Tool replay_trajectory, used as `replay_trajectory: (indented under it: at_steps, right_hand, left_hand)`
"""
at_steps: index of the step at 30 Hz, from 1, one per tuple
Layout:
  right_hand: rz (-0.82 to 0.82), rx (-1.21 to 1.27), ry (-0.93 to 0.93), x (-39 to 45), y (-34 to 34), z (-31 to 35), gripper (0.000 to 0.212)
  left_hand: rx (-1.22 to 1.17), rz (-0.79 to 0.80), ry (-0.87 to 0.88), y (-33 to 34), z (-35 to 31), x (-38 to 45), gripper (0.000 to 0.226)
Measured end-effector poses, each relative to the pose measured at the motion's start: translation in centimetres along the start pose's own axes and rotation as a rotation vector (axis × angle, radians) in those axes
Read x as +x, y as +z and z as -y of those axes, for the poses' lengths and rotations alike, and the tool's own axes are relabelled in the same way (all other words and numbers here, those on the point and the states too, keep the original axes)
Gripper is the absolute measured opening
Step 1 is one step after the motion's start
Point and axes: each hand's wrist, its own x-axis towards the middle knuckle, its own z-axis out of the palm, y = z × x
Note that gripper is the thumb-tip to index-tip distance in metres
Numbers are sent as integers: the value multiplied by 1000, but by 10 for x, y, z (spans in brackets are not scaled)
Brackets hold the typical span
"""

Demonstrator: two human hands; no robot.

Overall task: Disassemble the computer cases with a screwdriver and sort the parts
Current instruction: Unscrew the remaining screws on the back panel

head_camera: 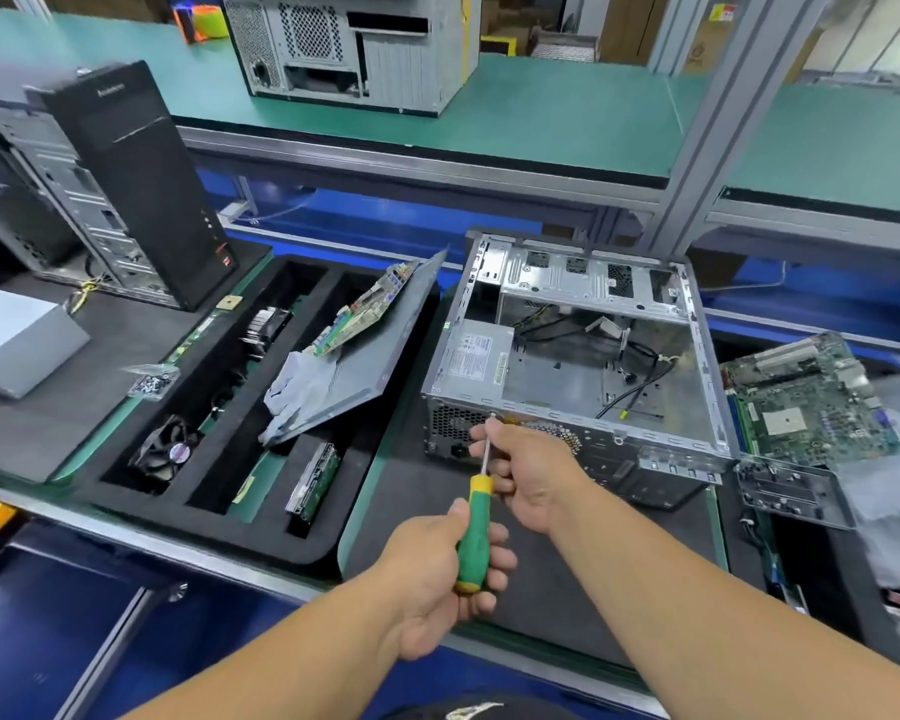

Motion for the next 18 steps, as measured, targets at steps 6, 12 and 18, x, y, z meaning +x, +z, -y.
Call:
replay_trajectory:
  at_steps: [6,12,18]
  right_hand:
    - [-68,102,27,5,9,-6,16]
    - [-73,125,26,2,8,-9,19]
    - [41,167,73,-1,5,-2,24]
  left_hand:
    - [22,-42,131,-3,5,-1,30]
    - [82,-143,78,3,-5,0,29]
    - [-3,-126,8,10,-9,-10,50]
